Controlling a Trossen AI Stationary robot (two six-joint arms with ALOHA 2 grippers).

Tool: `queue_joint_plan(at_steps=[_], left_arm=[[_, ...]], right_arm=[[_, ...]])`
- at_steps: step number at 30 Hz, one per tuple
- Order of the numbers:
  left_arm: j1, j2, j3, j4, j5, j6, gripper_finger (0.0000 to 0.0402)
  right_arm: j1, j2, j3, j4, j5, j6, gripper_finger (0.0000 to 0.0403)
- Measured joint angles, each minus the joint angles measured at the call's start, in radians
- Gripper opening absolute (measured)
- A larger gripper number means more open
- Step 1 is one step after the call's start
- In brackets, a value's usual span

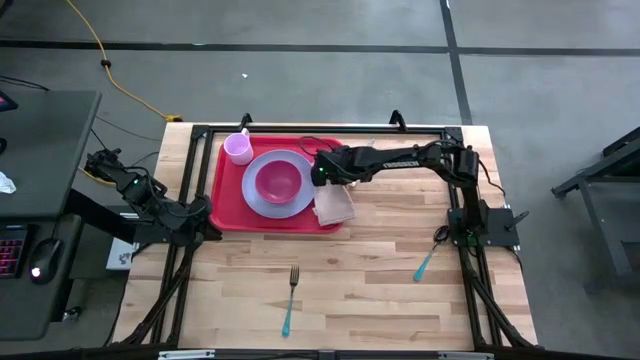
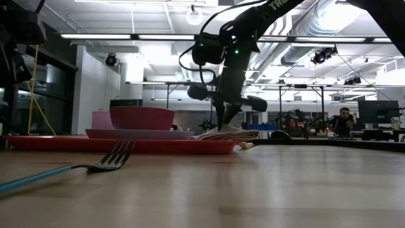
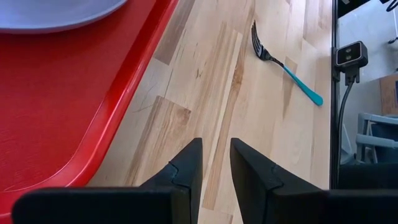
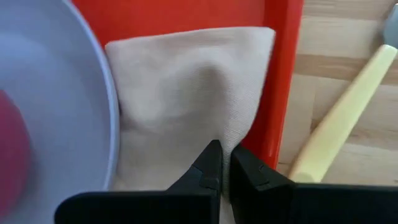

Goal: Set up tray
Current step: Put the brown napkin on the red tray to the right of the purple plate

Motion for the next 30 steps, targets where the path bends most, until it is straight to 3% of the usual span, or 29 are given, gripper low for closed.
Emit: queue_joint_plan(at_steps=[19,30], left_arm=[[0.000,0.000,0.000,0.000,-0.002,0.000,0.0111],[0.000,0.000,0.000,0.000,0.000,0.001,0.0111]], right_arm=[[0.010,0.058,0.001,0.066,-0.003,0.194,0.0000],[0.012,0.058,0.001,-0.011,0.029,0.285,0.0000]])
